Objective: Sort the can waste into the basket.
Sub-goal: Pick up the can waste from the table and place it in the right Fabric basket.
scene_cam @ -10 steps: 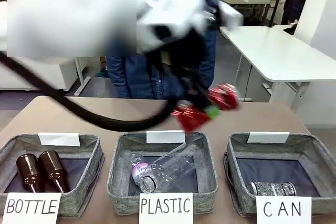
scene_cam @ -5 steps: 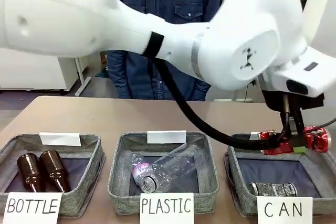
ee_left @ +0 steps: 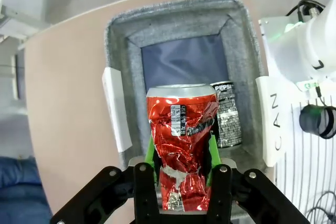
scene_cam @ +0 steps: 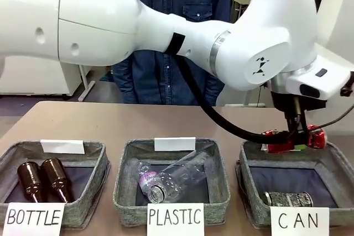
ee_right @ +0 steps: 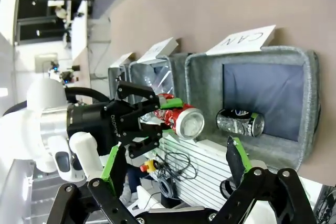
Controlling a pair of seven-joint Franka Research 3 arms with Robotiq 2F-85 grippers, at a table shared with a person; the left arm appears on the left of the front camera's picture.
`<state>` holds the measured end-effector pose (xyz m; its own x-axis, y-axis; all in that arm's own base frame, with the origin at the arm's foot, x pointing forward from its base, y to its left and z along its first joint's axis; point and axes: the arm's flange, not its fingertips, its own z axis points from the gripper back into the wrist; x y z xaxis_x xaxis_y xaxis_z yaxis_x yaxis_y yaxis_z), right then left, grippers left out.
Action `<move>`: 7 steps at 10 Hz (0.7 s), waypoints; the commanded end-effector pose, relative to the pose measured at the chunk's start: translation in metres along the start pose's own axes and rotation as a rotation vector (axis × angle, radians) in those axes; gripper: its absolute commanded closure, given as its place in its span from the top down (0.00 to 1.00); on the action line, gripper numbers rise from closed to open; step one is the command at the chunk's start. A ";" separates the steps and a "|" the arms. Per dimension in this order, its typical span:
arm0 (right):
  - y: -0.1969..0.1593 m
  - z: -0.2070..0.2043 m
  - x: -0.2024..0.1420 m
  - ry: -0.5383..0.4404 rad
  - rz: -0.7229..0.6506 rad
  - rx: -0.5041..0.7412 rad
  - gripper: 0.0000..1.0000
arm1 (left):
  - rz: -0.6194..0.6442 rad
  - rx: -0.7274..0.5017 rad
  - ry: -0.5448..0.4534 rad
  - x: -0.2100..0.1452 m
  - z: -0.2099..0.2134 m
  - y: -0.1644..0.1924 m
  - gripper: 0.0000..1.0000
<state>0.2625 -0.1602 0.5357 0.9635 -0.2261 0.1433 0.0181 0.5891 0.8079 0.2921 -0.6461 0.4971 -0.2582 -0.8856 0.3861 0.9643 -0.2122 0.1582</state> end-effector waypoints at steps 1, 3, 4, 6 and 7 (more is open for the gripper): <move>0.000 0.004 0.003 -0.011 -0.012 0.014 1.00 | -0.001 0.003 0.022 0.005 0.002 -0.003 0.98; 0.000 0.004 0.003 -0.011 -0.012 0.014 1.00 | -0.007 -0.003 0.010 0.003 0.006 -0.001 1.00; 0.000 0.004 0.003 -0.011 -0.012 0.014 1.00 | -0.005 0.002 0.014 0.000 0.008 0.001 1.00; 0.000 0.004 0.003 -0.011 -0.012 0.014 1.00 | 0.006 -0.006 0.002 -0.005 0.014 0.004 1.00; 0.000 0.004 0.003 -0.011 -0.012 0.014 1.00 | 0.023 -0.033 -0.007 -0.009 0.019 0.007 1.00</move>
<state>0.2620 -0.1624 0.5347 0.9626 -0.2312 0.1411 0.0217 0.5851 0.8107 0.3020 -0.6403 0.5055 -0.2402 -0.8904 0.3865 0.9690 -0.1963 0.1501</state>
